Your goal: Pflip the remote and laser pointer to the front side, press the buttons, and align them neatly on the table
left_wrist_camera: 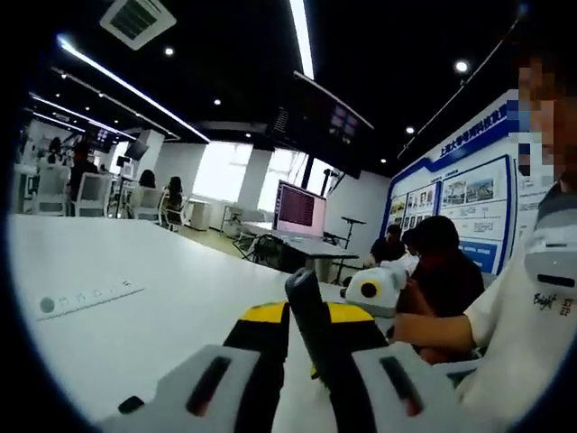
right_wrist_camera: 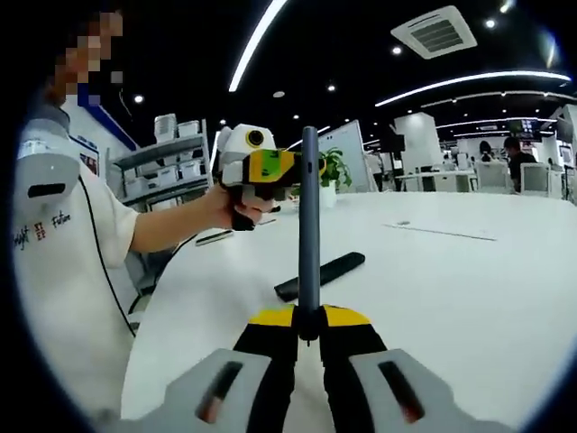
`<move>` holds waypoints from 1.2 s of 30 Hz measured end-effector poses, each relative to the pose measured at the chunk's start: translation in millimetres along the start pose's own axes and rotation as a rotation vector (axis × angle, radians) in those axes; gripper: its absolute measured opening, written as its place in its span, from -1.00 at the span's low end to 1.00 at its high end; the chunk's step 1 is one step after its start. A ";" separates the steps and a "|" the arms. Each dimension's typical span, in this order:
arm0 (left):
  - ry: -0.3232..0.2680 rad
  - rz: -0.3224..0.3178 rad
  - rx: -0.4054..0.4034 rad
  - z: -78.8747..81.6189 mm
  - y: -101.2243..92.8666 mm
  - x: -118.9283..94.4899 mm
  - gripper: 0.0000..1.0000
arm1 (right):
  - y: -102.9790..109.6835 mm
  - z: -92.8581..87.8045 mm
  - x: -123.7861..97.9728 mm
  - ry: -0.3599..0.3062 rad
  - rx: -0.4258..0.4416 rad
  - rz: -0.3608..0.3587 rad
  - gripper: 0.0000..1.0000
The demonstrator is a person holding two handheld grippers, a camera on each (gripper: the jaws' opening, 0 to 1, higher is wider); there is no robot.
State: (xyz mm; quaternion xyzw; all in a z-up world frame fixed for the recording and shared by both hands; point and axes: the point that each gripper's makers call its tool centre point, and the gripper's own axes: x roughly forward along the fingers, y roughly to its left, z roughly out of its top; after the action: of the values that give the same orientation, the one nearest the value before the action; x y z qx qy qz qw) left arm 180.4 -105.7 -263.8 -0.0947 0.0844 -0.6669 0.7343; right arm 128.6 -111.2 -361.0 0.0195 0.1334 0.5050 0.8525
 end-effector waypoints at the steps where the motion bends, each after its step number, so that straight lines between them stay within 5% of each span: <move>1: 0.003 -0.001 -0.005 -0.4 -0.3 -0.1 -0.66 | 1.1 -0.6 0.6 0.000 0.005 0.005 -0.77; 6: -0.006 -0.019 -0.028 1.6 -4.3 0.6 -0.66 | 16.6 0.4 1.9 -0.014 0.097 0.070 -0.76; 24: -0.067 -0.063 -0.124 10.4 -12.5 -1.1 -0.66 | 33.1 5.6 1.7 -0.034 0.198 0.178 -0.76; 36: -0.077 -0.073 -0.154 14.5 -13.8 -4.5 -0.70 | 29.6 14.5 -1.2 -0.079 0.285 0.245 -0.76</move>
State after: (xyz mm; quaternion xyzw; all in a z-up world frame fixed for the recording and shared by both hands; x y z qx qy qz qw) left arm 170.3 -102.1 -246.3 -0.1795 0.1034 -0.6806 0.7028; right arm 106.3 -96.2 -341.8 0.1761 0.1664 0.5799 0.7778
